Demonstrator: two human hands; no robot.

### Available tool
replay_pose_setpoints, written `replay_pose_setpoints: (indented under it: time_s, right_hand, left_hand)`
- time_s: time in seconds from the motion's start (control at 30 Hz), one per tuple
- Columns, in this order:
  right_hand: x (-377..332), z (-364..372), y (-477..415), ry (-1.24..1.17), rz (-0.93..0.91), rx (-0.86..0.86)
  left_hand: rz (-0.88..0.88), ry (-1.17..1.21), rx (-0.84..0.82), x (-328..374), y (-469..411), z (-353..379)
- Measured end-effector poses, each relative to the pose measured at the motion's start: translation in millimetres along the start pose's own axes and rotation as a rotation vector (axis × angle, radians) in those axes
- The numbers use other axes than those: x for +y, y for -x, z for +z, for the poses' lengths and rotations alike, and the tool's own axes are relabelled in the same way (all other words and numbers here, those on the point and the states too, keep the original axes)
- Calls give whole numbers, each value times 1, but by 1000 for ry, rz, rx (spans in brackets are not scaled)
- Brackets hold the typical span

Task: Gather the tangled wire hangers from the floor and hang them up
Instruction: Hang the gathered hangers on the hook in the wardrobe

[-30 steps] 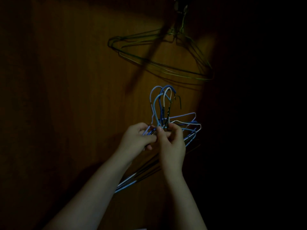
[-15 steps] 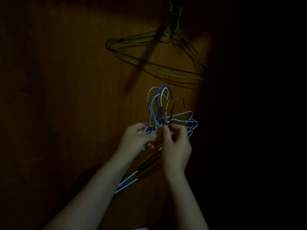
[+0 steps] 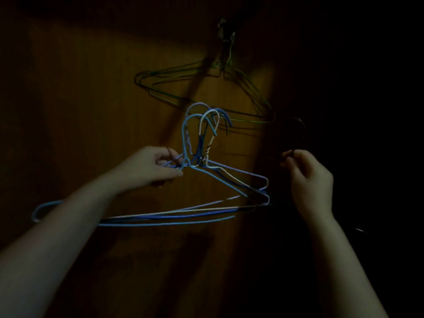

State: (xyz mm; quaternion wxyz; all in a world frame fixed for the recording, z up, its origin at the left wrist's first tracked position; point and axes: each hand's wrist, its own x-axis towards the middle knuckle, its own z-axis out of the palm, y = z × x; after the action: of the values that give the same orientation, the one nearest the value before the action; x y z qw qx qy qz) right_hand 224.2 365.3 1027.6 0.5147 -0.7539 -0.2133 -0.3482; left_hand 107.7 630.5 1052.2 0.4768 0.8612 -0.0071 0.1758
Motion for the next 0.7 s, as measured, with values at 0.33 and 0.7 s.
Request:
replay_pose_setpoints:
  time_s: [0.33,0.7]
  right_hand:
    - [-17,27,-72,-363,101,19]
    - [-48,83,-174,-519,253,43]
  left_hand:
    - [188,-65,-28,30,-32,-12]
    - [295,-124,71,48,-93,-41]
